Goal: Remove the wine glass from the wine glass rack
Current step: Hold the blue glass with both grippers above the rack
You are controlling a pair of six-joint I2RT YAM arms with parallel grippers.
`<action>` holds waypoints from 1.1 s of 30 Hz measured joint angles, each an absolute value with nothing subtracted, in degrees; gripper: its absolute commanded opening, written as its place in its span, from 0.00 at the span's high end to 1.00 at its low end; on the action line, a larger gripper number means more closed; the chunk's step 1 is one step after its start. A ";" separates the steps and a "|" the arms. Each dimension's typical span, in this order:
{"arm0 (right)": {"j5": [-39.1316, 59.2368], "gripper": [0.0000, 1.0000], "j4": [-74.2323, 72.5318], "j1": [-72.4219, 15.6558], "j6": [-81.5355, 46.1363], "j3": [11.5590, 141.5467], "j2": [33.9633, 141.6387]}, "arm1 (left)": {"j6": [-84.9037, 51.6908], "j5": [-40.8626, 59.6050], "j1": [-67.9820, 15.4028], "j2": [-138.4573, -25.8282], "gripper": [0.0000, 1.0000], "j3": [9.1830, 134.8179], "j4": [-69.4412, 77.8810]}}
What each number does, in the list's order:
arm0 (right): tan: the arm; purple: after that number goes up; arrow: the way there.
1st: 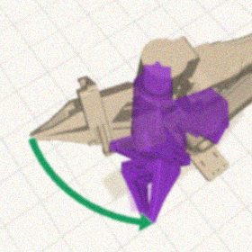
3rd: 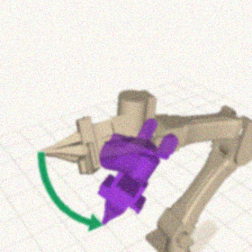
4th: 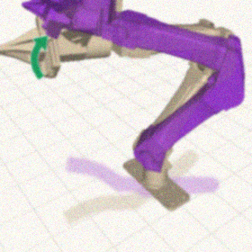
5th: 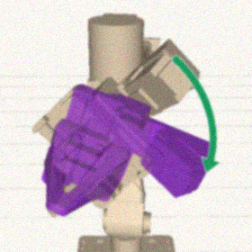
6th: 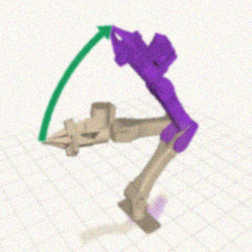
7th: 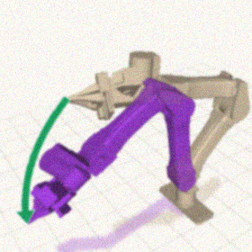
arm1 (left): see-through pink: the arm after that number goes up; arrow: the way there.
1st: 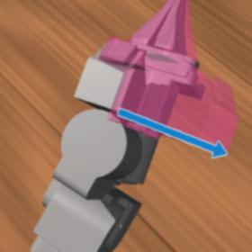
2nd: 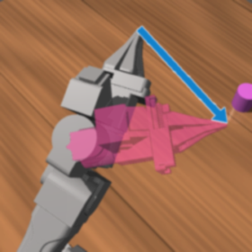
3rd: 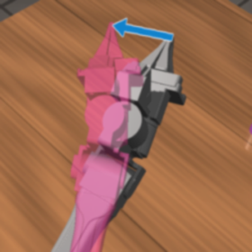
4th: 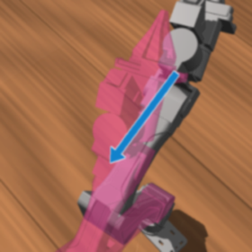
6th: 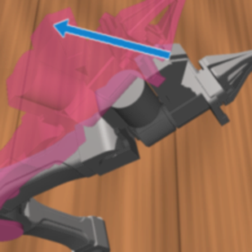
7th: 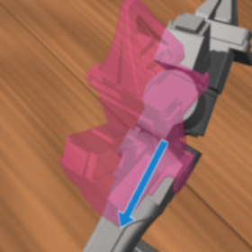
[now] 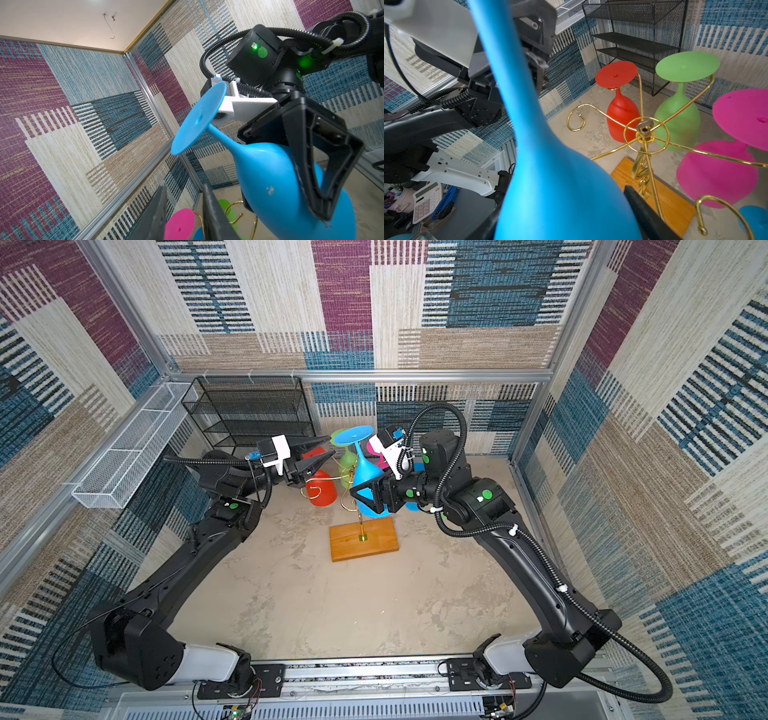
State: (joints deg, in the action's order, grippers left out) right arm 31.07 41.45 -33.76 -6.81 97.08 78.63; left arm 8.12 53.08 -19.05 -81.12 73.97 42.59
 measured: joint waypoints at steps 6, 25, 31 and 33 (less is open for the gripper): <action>31.77 0.62 41.41 -33.78 -7.07 96.57 79.05 | 9.96 53.58 -19.53 -81.45 0.68 74.98 42.54; 34.04 0.64 40.03 -34.11 -7.46 95.64 79.59 | 14.04 54.83 -21.02 -83.79 0.70 77.95 41.32; 34.68 0.65 39.35 -34.17 -7.64 95.20 79.59 | 14.94 54.78 -21.28 -83.90 0.70 78.39 41.23; 34.94 0.65 39.29 -34.17 -7.66 95.18 79.59 | 15.18 54.78 -21.28 -83.90 0.70 78.50 41.23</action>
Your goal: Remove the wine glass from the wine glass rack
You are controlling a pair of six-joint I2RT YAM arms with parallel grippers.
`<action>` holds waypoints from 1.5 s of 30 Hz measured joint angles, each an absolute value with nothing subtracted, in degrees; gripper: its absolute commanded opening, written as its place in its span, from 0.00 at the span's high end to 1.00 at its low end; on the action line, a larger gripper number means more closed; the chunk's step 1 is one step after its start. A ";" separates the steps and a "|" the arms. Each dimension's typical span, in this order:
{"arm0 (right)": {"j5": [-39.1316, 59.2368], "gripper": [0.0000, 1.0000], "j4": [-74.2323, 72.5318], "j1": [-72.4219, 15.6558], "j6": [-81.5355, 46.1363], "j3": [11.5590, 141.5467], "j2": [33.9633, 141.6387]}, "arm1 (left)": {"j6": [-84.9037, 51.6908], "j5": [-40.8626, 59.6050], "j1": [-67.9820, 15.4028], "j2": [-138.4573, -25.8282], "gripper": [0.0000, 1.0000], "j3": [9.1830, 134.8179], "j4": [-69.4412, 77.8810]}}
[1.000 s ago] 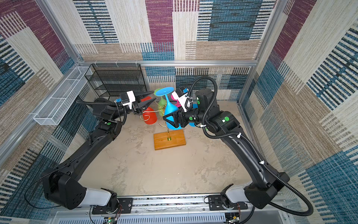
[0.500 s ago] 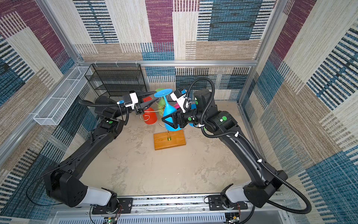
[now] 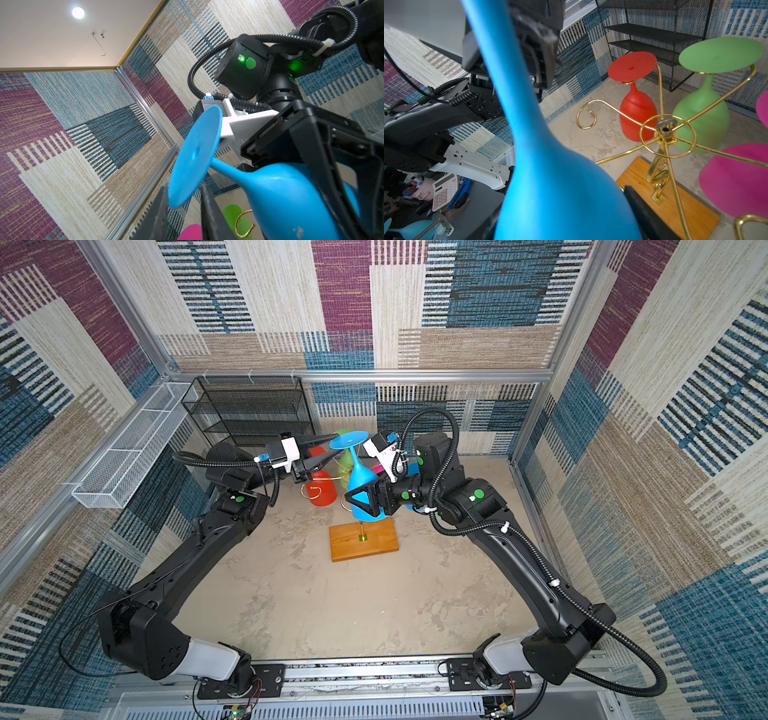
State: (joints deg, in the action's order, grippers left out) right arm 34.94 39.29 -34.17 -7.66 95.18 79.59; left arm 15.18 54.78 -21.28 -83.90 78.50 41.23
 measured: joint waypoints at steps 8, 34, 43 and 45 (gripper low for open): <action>35.94 0.66 38.85 -34.22 -7.90 94.85 79.57 | 16.99 54.59 -21.45 -83.94 0.70 78.54 41.25; 36.82 0.67 38.44 -34.26 -8.84 94.59 79.83 | 21.43 55.40 -22.28 -84.36 0.80 79.72 41.36; 38.44 0.54 38.57 -34.26 -10.46 94.87 79.90 | 25.71 55.92 -22.13 -84.36 0.98 79.72 41.28; 38.46 0.45 38.79 -34.26 -10.48 94.89 79.81 | 25.96 55.92 -22.13 -84.36 1.00 79.70 41.28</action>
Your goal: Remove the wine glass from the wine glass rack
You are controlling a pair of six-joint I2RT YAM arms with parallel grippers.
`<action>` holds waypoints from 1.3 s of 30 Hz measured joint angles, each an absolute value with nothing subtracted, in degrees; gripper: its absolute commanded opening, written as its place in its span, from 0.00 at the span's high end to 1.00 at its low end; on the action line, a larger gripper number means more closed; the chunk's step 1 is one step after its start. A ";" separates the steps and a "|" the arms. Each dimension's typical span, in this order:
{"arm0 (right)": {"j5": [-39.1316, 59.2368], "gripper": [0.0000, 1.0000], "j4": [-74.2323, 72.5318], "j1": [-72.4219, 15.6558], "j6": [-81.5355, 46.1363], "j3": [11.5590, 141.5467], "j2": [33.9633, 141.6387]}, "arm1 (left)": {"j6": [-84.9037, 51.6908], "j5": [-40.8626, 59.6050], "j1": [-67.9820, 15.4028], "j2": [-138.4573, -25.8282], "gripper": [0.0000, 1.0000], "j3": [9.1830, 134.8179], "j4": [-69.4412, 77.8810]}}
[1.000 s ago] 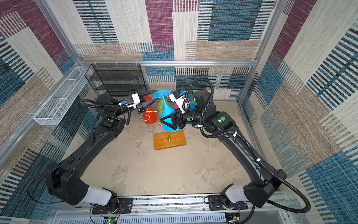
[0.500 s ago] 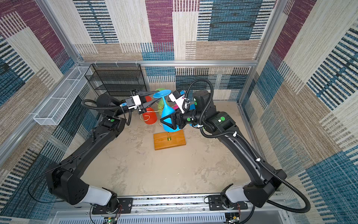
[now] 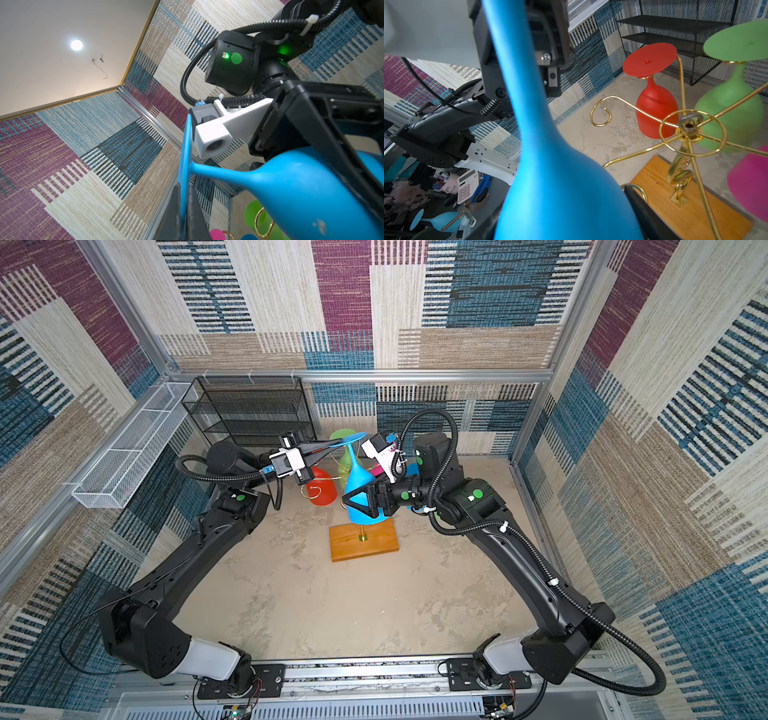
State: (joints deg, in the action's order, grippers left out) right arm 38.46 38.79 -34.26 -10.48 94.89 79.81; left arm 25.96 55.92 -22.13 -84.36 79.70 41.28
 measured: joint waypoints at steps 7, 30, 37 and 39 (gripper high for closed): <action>37.87 0.04 38.57 -34.24 -11.18 94.76 77.65 | 25.80 55.16 -22.20 -83.33 1.00 78.52 41.63; 17.54 0.25 20.34 -32.18 -14.11 84.97 57.10 | -1.41 26.76 -22.39 -68.53 1.00 66.83 23.62; 15.88 0.32 20.14 -32.16 -14.94 83.57 59.99 | -6.04 24.95 -22.41 -67.85 1.00 66.54 21.12; 15.88 0.34 20.08 -32.16 -15.20 83.13 61.39 | -6.70 24.49 -22.41 -67.77 1.00 66.46 20.75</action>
State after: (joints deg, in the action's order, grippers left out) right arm 15.88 20.08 -32.16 -15.20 83.13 61.39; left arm -6.70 24.49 -22.41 -67.77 66.46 20.75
